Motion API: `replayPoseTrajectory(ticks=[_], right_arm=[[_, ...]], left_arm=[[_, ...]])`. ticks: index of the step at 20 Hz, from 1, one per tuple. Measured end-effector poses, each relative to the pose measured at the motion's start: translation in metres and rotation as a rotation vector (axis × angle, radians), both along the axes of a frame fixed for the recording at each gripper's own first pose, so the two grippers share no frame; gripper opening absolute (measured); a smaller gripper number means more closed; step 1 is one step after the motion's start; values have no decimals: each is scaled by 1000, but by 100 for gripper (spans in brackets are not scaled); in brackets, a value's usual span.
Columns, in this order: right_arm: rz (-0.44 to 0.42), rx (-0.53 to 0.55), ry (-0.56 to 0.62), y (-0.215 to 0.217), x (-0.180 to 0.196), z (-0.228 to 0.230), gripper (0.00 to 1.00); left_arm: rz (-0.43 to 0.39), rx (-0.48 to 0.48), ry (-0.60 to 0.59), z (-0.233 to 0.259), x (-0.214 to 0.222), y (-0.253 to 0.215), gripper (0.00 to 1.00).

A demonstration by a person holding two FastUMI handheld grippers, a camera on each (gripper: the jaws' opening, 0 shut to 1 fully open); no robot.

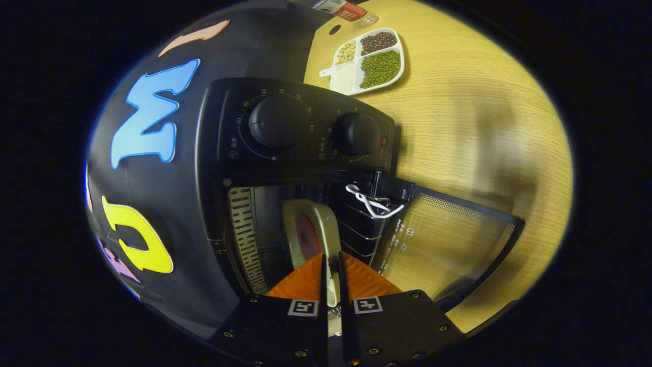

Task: Open the electric oven with the left hand, put the food in, and close the electric oven.

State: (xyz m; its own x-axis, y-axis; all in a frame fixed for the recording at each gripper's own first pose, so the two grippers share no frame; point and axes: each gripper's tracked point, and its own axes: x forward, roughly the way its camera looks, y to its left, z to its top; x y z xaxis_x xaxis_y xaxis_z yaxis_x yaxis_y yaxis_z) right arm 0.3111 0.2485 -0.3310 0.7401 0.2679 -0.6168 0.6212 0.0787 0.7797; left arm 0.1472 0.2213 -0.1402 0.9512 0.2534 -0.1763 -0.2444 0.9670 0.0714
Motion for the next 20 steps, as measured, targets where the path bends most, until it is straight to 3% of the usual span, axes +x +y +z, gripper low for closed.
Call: replayPoseTrajectory(ticks=[2,3,5,6,7,9,12,16,20], right_arm=[[18,27,-31,6,-3,7,28],[31,27,-44,8,-5,11,53],[61,2,-67,5,-14,18,78],[79,-5,-76,6,-18,21,98],[96,-8,-83,5,-24,25,98],[130,-24,-110,0,-37,35,98],[195,-80,-155,-14,-59,53,98],[287,-246,-266,-47,-87,83,97],[375,-392,-363,-76,-117,110,98]], left_arm=[[1,-3,1,0,-2,-4,97],[-1,-4,1,1,-3,-6,97],[-9,1,-2,5,-7,-11,97],[-13,2,-3,4,-8,-15,97],[-18,-1,-5,5,-10,-19,92],[-30,-10,-13,9,-13,-28,100],[-47,-14,-20,11,-22,-42,100],[-73,-25,-14,10,-33,-64,97],[-108,-28,-2,5,-46,-87,100]])
